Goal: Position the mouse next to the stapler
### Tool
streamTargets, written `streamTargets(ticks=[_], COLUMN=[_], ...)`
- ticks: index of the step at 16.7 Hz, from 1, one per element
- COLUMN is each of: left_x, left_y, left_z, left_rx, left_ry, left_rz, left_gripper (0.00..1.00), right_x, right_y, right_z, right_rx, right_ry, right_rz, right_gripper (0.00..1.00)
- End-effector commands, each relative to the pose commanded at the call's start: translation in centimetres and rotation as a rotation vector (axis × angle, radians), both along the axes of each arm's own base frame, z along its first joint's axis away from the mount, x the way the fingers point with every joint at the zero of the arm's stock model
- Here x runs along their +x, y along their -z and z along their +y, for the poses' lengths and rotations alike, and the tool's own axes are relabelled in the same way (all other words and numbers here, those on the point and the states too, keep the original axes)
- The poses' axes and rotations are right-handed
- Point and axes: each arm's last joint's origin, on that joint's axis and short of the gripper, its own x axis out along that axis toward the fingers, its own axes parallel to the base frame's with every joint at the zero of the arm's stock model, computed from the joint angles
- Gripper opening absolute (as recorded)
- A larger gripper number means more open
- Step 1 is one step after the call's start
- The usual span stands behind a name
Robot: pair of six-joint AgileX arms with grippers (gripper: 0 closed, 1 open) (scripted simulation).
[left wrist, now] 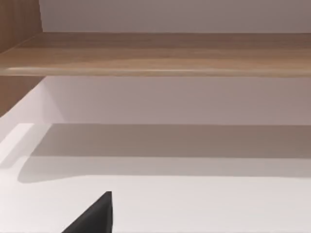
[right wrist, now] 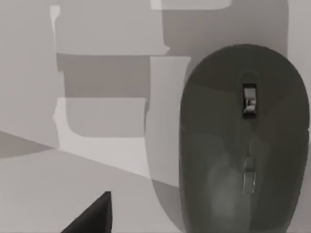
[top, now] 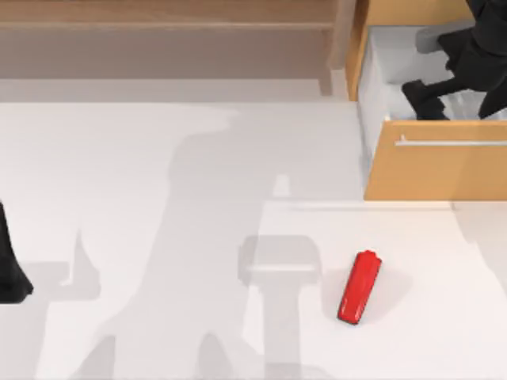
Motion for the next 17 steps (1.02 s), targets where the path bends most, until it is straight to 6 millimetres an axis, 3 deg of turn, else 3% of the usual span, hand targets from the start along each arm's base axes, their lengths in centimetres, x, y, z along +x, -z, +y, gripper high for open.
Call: streamTargets(ticks=[17], left_x=[0.0], left_y=[0.0], left_z=[0.0], left_rx=[0.0], left_ry=[0.0], left_rz=[0.0], left_gripper=[1.0], right_x=[0.0], right_y=[1.5], right_z=[0.2], right_rx=[0.0], right_ry=[-0.001], right_rz=[-0.005], right_gripper=[1.0])
